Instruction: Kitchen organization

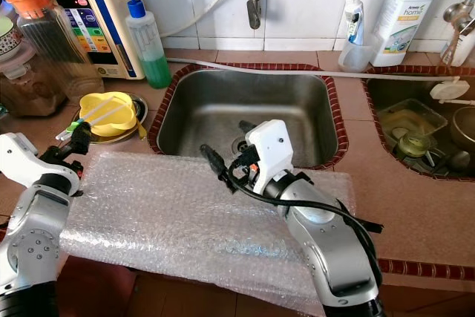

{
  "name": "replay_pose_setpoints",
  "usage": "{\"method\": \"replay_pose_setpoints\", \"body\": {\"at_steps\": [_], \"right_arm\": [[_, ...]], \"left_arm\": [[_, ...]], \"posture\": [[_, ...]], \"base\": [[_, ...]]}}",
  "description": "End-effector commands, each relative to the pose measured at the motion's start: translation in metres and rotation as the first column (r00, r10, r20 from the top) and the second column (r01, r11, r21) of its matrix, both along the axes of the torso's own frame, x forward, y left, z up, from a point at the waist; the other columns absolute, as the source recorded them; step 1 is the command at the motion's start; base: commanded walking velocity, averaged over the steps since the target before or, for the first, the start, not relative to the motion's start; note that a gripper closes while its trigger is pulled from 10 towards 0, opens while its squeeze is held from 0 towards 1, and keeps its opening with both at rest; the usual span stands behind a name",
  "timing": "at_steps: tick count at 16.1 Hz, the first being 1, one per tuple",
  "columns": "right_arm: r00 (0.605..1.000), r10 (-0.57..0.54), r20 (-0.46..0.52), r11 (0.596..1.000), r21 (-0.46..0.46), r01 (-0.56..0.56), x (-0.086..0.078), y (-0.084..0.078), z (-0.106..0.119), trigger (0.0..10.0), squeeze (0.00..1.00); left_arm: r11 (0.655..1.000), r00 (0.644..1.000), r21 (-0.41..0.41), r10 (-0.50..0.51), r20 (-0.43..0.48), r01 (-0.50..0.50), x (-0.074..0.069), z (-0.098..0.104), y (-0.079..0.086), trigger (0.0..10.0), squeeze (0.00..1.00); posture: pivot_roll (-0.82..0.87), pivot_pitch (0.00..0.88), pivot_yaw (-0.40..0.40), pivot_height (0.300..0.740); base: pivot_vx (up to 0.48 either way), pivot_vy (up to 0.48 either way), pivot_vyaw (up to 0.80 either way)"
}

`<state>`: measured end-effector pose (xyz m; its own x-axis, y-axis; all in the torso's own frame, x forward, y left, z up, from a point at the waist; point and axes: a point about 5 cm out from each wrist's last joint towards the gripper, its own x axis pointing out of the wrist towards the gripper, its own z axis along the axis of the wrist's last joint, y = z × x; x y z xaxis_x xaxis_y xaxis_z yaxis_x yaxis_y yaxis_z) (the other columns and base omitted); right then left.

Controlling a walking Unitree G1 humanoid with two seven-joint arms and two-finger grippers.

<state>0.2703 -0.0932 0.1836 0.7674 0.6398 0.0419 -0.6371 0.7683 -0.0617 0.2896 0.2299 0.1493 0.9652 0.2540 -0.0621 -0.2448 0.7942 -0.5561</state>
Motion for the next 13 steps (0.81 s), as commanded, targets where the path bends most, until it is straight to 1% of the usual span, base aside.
{"method": "replay_pose_setpoints", "body": {"at_steps": [1,2,4,6,7,9,10,13], "right_arm": [[1.0,0.01,0.003,1.0,0.0,-0.01,-0.0021,0.0033,-0.0003,10.0,0.0],[1.0,0.003,0.009,1.0,-0.001,-0.003,-0.002,0.0046,-0.0002,10.0,0.0],[1.0,0.005,0.016,1.0,0.001,-0.005,-0.001,0.004,0.0003,10.0,0.0],[0.999,0.051,-0.005,0.998,0.023,-0.051,-0.003,0.0046,0.0017,10.0,0.0],[0.998,0.065,0.0,0.998,0.019,-0.065,-0.0049,0.0059,0.0018,10.0,0.0],[0.998,0.057,0.006,0.998,0.021,-0.057,-0.0061,0.0068,0.0017,10.0,0.0],[0.999,0.034,0.001,0.999,0.037,-0.034,-0.006,0.0074,0.0014,10.0,0.0],[0.999,0.035,0.004,0.998,0.054,-0.036,-0.005,0.0063,0.0029,10.0,0.0]], "left_arm": [[0.999,0.999,0.019,0.034,0.02,-0.035,-0.0015,0.007,0.0075,10.0,0.0],[0.999,0.999,0.017,0.041,0.017,-0.041,-0.0008,0.0064,0.0082,10.0,0.0],[0.998,0.998,-0.014,0.055,0.024,-0.055,0.0005,0.007,0.0081,10.0,0.0],[0.998,0.999,-0.044,0.051,0.015,-0.05,0.0024,0.0066,0.0058,10.0,0.0],[0.998,0.999,-0.035,0.044,0.018,-0.043,0.0043,0.0076,0.004,10.0,0.0],[0.999,0.999,-0.028,0.038,0.021,-0.038,0.0063,0.0089,0.0018,10.0,0.0],[0.999,0.999,0.009,0.038,0.036,-0.038,0.0071,0.0119,0.0022,10.0,0.0],[0.998,0.998,0.034,0.047,0.048,-0.048,0.0069,0.015,0.0044,10.0,0.0]], "posture": [[-0.2,0.111,0.092,0.74],[-0.2,0.111,0.092,0.74],[-0.2,0.111,0.092,0.74],[-0.2,0.113,0.09,0.74],[-0.2,0.113,0.091,0.74],[-0.2,0.113,0.091,0.74],[-0.21,0.113,0.092,0.74],[-0.2,0.113,0.092,0.74]], "base": [[0.0,0.0,0.0],[0.0,0.0,0.0],[0.0,0.0,0.0],[0.0,0.0,0.0],[0.0,0.0,0.0],[0.0,0.0,0.0],[0.0,0.0,0.0],[0.0,0.0,0.0]]}}
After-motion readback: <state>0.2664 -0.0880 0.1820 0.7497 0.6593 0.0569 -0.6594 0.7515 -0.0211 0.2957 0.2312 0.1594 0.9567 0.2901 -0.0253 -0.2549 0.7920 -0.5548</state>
